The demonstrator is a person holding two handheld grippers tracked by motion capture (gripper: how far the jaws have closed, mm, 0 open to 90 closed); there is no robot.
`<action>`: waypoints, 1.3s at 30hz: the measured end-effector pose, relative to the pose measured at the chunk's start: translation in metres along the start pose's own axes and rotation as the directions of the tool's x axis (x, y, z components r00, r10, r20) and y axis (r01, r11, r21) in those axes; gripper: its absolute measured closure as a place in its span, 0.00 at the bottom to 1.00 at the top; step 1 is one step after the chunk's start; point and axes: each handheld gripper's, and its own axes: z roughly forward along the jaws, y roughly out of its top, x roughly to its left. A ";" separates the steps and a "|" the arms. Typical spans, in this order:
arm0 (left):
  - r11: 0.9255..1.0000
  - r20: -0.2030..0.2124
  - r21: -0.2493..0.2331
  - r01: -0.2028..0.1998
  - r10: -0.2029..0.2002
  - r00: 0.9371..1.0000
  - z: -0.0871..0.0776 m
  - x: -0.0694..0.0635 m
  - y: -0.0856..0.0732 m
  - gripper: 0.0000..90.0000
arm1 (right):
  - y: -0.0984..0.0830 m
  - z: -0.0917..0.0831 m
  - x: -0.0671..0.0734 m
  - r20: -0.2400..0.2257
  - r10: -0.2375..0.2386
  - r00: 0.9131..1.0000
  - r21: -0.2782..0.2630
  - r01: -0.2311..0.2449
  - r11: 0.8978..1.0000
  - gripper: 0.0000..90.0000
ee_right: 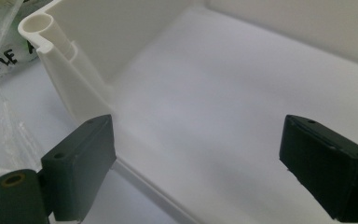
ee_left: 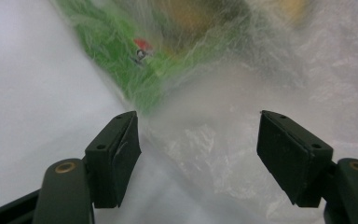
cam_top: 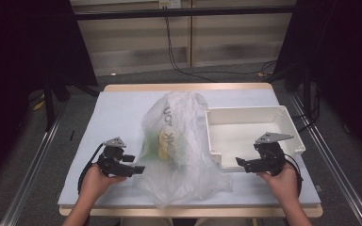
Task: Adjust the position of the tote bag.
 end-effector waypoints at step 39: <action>0.999 0.005 0.049 0.023 -0.023 1.000 0.008 0.001 -0.006 0.42 | 0.001 0.007 -0.001 0.008 -0.012 1.000 0.028 0.012 1.000 0.10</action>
